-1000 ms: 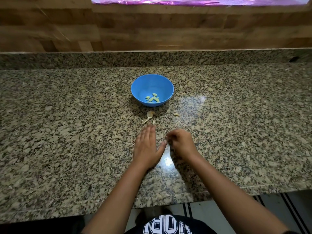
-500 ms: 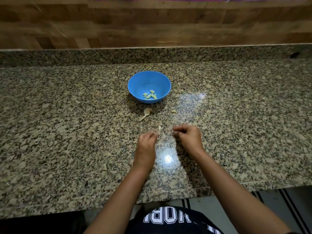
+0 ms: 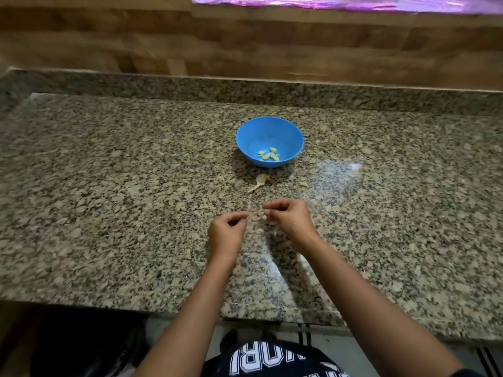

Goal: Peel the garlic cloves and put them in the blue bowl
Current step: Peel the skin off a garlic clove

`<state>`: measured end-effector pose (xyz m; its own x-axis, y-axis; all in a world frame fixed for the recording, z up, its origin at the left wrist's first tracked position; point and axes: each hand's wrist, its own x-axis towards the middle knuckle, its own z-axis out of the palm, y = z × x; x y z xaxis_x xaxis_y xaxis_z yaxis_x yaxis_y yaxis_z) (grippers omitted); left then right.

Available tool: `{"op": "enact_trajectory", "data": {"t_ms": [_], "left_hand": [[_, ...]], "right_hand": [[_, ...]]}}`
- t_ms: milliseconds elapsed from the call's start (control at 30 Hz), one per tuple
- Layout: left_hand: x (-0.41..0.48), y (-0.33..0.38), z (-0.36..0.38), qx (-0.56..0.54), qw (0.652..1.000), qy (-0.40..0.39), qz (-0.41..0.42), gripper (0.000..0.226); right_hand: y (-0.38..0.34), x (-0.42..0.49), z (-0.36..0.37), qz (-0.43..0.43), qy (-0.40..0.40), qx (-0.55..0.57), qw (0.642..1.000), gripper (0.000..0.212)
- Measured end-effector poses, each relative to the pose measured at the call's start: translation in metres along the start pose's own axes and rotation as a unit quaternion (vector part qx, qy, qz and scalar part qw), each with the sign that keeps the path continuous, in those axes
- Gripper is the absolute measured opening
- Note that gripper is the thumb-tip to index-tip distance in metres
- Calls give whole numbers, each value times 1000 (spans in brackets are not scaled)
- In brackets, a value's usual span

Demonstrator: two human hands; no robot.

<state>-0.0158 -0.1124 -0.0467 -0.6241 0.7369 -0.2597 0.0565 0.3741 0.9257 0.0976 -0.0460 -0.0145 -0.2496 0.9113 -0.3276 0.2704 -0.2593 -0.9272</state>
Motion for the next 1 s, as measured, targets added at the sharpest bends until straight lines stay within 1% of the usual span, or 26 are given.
{"op": "enact_trajectory", "data": {"t_ms": [67, 167, 233, 333, 467, 533, 600, 733, 867, 1000], "left_hand": [[-1, -2, -22, -64, 996, 49, -25, 20], [-9, -12, -72, -121, 982, 135, -48, 17], [-17, -21, -110, -196, 959, 197, -64, 19], [-29, -37, -178, -318, 907, 268, -60, 21], [-58, -68, -271, -362, 868, 335, -51, 19], [-70, -91, -316, -361, 860, 358, -49, 20], [-74, -112, -356, -355, 859, 366, -50, 21], [-68, -162, -402, -341, 854, 379, -102, 17], [-49, -212, -427, -354, 832, 395, -162, 22], [-28, -253, -446, -393, 791, 411, -227, 20]], "right_hand": [[-8, 0, 24, 9, -49, 0, 999, 18], [-18, -10, 78, 13, -124, -18, 992, 12], [-25, -25, 118, 9, -175, -26, 984, 9], [-35, -55, 187, 3, -253, -40, 967, 9], [-42, -107, 282, -14, -341, -43, 939, 9], [-38, -133, 328, -14, -360, -43, 932, 7], [-29, -154, 372, -36, -371, -70, 925, 11], [4, -173, 438, -40, -380, -111, 918, 10], [45, -162, 488, -31, -363, -167, 916, 9], [88, -143, 535, 24, -344, -186, 920, 9]]}}
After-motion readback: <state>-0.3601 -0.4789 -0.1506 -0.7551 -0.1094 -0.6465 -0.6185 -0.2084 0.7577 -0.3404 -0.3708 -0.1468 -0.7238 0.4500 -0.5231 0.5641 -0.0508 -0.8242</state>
